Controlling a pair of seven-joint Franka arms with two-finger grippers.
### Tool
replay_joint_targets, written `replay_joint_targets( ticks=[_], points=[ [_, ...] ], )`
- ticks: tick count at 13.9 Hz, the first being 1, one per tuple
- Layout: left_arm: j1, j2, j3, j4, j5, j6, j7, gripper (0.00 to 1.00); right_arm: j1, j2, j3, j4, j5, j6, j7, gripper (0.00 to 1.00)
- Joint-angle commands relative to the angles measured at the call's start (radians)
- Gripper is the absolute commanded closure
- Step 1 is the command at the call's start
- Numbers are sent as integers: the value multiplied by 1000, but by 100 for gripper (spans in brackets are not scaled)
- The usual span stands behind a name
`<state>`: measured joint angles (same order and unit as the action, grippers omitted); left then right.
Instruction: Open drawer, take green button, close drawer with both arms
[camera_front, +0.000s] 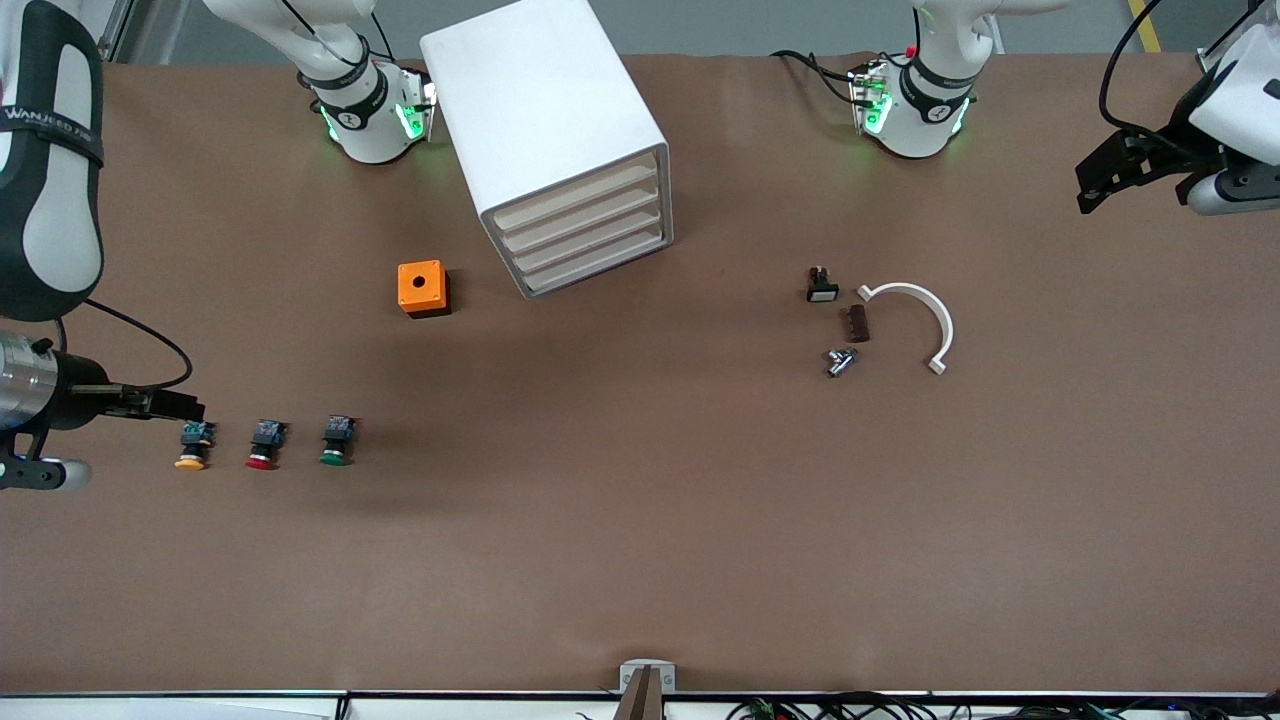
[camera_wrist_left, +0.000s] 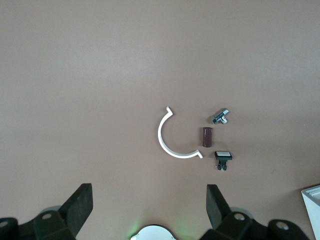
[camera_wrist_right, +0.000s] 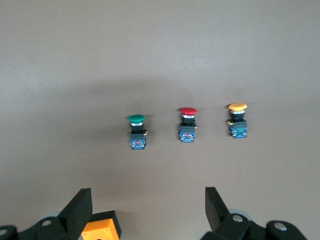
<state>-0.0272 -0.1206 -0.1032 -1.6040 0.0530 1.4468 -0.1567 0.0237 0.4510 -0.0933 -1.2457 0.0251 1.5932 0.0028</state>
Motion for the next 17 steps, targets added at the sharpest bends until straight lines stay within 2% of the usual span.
replay_joint_targets(
  ticks=[1,5,10,17],
  points=[
    [15,-33,0,-28,-24,-5,20,0,19,-2,4,23,-43,-31,-4,0],
    [15,-25,0,-27,-25,4,20,0,10,-58,3,87,-43,-126,-3,0],
    [15,-16,-1,-25,-27,26,20,0,8,-138,6,85,-24,-203,20,0],
    [20,-17,0,-27,-30,27,20,0,2,-354,6,-122,-20,-223,5,0]
  ],
)
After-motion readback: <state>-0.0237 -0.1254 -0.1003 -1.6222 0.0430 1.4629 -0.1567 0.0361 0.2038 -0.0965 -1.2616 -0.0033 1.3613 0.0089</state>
